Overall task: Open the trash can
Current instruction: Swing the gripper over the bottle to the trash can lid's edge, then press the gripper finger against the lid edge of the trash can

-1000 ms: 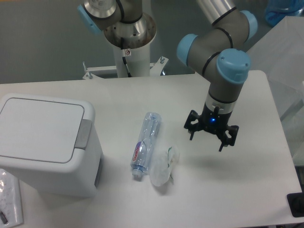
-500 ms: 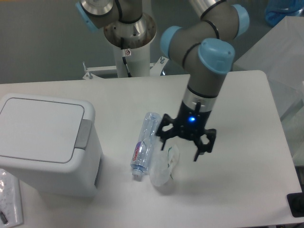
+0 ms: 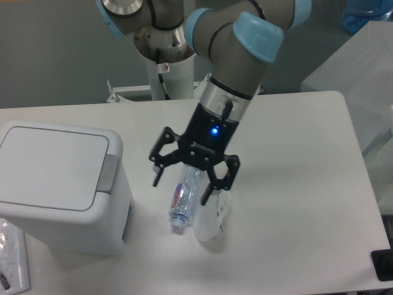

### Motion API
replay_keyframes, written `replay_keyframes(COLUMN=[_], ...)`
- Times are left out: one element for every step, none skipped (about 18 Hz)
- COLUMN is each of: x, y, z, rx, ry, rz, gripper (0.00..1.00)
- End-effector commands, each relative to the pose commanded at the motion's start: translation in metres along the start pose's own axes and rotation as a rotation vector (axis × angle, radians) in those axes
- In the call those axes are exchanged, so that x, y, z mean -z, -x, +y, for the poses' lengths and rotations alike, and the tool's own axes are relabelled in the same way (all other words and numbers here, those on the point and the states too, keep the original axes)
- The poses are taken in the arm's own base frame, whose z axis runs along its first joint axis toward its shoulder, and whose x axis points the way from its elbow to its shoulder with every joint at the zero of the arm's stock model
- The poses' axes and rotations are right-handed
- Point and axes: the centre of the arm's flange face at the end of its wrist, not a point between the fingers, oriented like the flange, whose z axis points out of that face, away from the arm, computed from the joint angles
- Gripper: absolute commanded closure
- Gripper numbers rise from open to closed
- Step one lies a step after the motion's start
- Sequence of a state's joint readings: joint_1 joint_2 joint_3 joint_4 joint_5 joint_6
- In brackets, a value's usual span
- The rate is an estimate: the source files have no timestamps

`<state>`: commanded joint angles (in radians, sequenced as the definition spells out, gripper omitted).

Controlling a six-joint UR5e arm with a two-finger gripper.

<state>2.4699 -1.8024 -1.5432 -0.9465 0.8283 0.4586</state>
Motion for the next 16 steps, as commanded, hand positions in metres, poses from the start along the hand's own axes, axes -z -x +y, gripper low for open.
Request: replay_keyframes(x=[-0.006,-0.007,-0.008,-0.013,-0.018,-0.025,-0.032,-0.037,-0.039,-0.041,-0.042,-0.041,-0.041,-0.040,-0.040,-0.039], y=[-0.009,-0.010,-0.014,-0.016,-0.012,-0.010,-0.014,-0.018,-0.019,-0.018,-0.018,-0.018,-0.018,-0.018,-0.018,-0.019], z=[-0.001,-0.001,-0.002,-0.002,-0.001,0.001,0.003,0.004,0.006,0.008,0.009,0.009,0.009,0.009,0.010,0.009], rx=[-0.009,-0.011,-0.019,-0.024,-0.023,-0.022,-0.025,-0.028,-0.027,-0.025,-0.026,-0.027,-0.029,-0.028,-0.030,-0.031], ry=[0.004,0.004,0.001,0.000,0.003,0.009,0.018,0.022,0.026,0.029,0.031,0.030,0.031,0.030,0.030,0.029], rz=[0.013,0.017,0.022,0.030,0.032,0.037,0.049,0.060,0.063,0.064,0.065,0.065,0.063,0.062,0.062,0.062], gripper=[0.00,0.00,0.00,0.00,0.00,0.00,0.00,0.00,0.00,0.00,0.00,0.00,0.00,0.00,0.00,0.00])
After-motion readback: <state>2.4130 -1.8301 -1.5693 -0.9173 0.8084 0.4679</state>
